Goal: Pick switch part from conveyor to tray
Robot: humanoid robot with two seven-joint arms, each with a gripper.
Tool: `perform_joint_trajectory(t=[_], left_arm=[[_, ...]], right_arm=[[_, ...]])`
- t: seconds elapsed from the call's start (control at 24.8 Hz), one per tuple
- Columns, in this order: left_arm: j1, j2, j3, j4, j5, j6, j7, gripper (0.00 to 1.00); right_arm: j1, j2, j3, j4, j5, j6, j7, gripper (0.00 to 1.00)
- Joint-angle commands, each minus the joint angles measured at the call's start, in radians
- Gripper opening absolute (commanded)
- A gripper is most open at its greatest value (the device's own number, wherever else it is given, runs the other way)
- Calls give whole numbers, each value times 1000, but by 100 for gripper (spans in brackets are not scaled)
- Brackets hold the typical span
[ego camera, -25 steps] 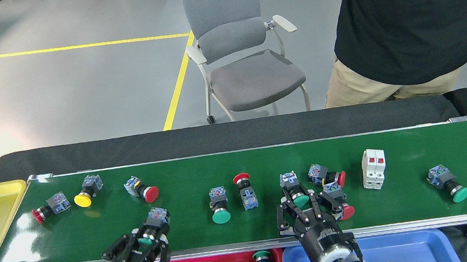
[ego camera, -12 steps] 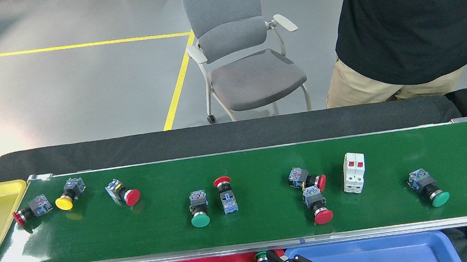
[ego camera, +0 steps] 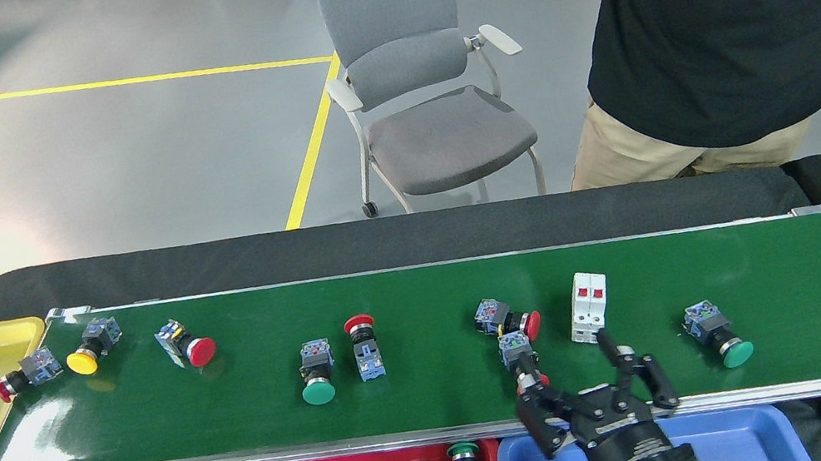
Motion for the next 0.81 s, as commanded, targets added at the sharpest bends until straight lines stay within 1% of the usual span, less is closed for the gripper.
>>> perform_joint_trajectory(t=[0.0,0.08,0.16,0.24,0.32,0.4,0.44,0.52,0.6,0.69,0.73,0.77], left_arm=[[-44,6,-28,-4,-1,6,-4,100],[-93,6,-73,18,-1,10,-16,100],[-131,6,-96,47,-1,10,-45,100],[-168,6,-113,82,-12,10,-60,100],[-206,3,-120,128,-50,10,-60,100],[-245,0,-123,176,-84,11,-60,100],[-261,0,-120,202,-90,14,-60,100],[-295,1,-119,248,-92,17,-60,100],[-330,1,-116,291,-93,20,-60,100],[-375,3,-119,353,-96,51,-57,99],[-401,3,-122,396,-96,80,-56,94],[-421,4,-123,435,-96,102,-53,82]], right_arm=[[39,-11,-3,-14,-1,26,-34,100],[93,-41,-3,-15,-1,20,-64,100],[128,-50,-3,-14,-1,15,-92,100],[128,-47,-2,-14,-1,17,-84,100],[100,-41,3,-12,-1,18,-53,100],[28,-24,38,11,2,26,12,100],[-21,-7,66,48,5,28,51,100],[-114,28,95,140,11,35,88,100],[-193,59,104,230,13,63,89,100],[-285,79,136,339,14,86,89,100],[-328,85,155,387,11,106,89,100],[-358,91,172,420,10,126,89,100]])
